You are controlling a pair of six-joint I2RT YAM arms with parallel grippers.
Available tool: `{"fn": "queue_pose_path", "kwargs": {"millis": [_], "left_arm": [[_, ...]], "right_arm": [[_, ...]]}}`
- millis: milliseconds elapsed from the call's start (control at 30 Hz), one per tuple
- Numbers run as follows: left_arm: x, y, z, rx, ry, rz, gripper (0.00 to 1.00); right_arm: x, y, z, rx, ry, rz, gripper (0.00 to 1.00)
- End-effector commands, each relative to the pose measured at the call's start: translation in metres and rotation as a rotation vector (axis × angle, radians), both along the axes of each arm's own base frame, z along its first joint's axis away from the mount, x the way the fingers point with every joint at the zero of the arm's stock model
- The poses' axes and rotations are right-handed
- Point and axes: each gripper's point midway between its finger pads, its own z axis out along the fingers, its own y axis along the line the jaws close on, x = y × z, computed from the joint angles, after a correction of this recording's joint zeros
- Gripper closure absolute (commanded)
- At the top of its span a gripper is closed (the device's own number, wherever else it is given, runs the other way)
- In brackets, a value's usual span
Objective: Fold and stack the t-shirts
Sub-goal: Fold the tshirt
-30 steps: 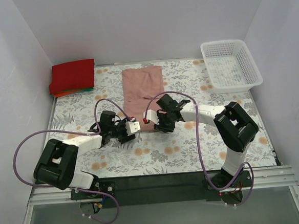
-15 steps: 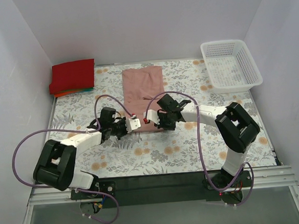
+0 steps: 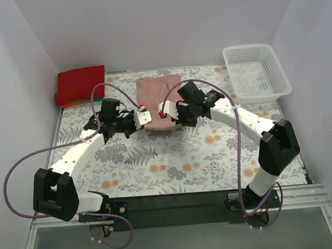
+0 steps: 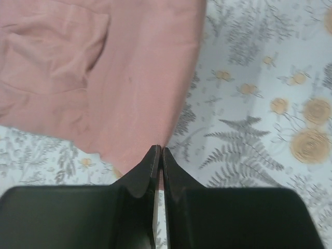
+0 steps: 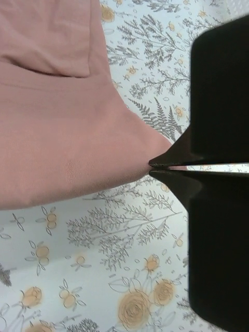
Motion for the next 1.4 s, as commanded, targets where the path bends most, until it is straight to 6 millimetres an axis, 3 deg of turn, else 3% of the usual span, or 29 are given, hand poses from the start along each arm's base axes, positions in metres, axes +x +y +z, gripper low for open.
{"fn": "queue_pose_path", "kwargs": {"millis": [0,100,133,167,300,333,400,500,600,700,733,767,800,833,867,900,933,1033,1167,1267,1367], "left_arm": [[-0.044,0.004,-0.003,0.021,0.094,-0.106,1.0],[-0.081,0.008,-0.005,0.03,0.18,-0.164,1.0],[-0.099,0.01,-0.008,0.032,0.227,-0.194,1.0],[-0.111,0.008,-0.008,0.033,0.241,-0.222,1.0],[-0.166,0.013,-0.004,0.029,0.303,-0.303,1.0],[-0.183,0.016,-0.005,0.023,0.366,-0.311,1.0],[-0.197,0.019,-0.002,0.026,0.386,-0.322,1.0],[-0.197,0.023,0.005,0.036,0.403,-0.271,1.0],[-0.17,0.017,0.02,0.01,0.357,-0.211,1.0],[-0.12,0.014,0.033,-0.042,0.318,-0.157,1.0],[-0.1,0.013,0.026,-0.053,0.345,-0.139,1.0],[-0.074,0.017,0.038,-0.076,0.315,-0.105,1.0],[-0.061,0.016,0.04,-0.094,0.32,-0.098,1.0],[-0.044,0.016,0.039,-0.099,0.308,-0.086,1.0],[-0.025,0.016,0.023,-0.091,0.354,-0.064,1.0],[-0.008,0.015,0.025,-0.088,0.333,-0.056,1.0],[0.008,0.013,0.019,-0.082,0.317,-0.048,1.0],[0.051,0.007,0.0,-0.109,0.323,0.008,1.0],[0.089,-0.001,-0.02,-0.144,0.333,0.072,1.0],[0.104,0.0,-0.047,-0.133,0.351,0.122,1.0],[0.1,0.005,-0.075,-0.096,0.41,0.158,1.0]], "right_arm": [[-0.035,-0.011,0.001,-0.026,0.082,0.032,0.99],[-0.061,-0.01,0.008,0.0,0.101,0.054,0.99],[-0.076,-0.016,0.001,-0.02,0.139,0.063,0.99],[-0.096,-0.011,0.007,-0.013,0.135,0.118,0.99],[-0.173,-0.018,0.003,-0.059,0.174,0.309,0.99],[-0.179,-0.025,-0.001,-0.076,0.198,0.314,0.99],[-0.184,-0.032,-0.002,-0.097,0.208,0.332,0.99],[-0.179,-0.019,0.021,-0.05,0.172,0.35,0.99],[-0.157,-0.01,0.031,-0.044,0.13,0.346,0.99],[-0.128,-0.011,0.023,-0.055,0.138,0.323,0.99],[-0.113,-0.014,0.015,-0.066,0.157,0.293,0.99],[-0.105,-0.014,0.013,-0.068,0.162,0.285,0.99],[-0.093,-0.011,0.017,-0.056,0.14,0.296,0.99],[-0.082,-0.011,0.006,-0.077,0.159,0.285,0.99],[-0.067,-0.015,0.003,-0.077,0.158,0.262,0.99],[-0.055,-0.013,0.005,-0.075,0.141,0.265,0.99],[-0.039,-0.015,-0.009,-0.094,0.142,0.27,0.99],[0.001,-0.009,-0.026,-0.097,0.142,0.246,0.99],[0.047,-0.016,-0.055,-0.115,0.161,0.185,0.99],[0.062,-0.014,-0.08,-0.134,0.19,0.167,0.99],[0.064,-0.01,-0.1,-0.137,0.225,0.146,0.99]]}}
